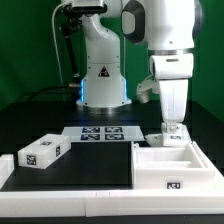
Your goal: Assemble cabinet
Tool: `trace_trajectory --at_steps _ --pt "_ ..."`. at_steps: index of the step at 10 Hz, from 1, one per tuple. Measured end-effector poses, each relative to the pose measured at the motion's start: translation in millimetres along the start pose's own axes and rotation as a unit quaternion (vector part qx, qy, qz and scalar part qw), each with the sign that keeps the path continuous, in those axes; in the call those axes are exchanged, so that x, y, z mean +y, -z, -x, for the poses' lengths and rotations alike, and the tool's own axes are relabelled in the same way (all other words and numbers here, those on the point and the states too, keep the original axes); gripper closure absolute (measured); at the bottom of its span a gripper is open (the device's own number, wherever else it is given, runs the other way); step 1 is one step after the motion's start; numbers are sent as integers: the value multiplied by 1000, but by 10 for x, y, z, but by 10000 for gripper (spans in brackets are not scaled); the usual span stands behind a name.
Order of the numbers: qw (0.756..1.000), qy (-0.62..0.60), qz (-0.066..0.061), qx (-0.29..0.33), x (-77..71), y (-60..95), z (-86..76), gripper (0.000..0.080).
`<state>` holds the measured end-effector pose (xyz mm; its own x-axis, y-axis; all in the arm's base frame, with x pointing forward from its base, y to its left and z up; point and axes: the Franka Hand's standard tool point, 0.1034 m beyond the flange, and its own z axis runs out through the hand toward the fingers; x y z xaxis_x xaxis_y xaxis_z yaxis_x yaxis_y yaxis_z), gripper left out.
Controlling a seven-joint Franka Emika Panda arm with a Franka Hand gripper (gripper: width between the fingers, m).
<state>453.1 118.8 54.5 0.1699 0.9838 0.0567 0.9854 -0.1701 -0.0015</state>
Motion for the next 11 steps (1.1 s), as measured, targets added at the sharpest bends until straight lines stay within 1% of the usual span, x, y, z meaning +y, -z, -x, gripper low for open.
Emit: trace_trajectory --at_steps 2,6,8,11 --pt "1000 0 0 0 0 0 3 729" --pt "1000 -1 -1 -4 16 48 18 729" --pt "1000 -1 -2 -4 16 45 22 729" --pt "1000 -1 -6 -4 -3 6 21 729"
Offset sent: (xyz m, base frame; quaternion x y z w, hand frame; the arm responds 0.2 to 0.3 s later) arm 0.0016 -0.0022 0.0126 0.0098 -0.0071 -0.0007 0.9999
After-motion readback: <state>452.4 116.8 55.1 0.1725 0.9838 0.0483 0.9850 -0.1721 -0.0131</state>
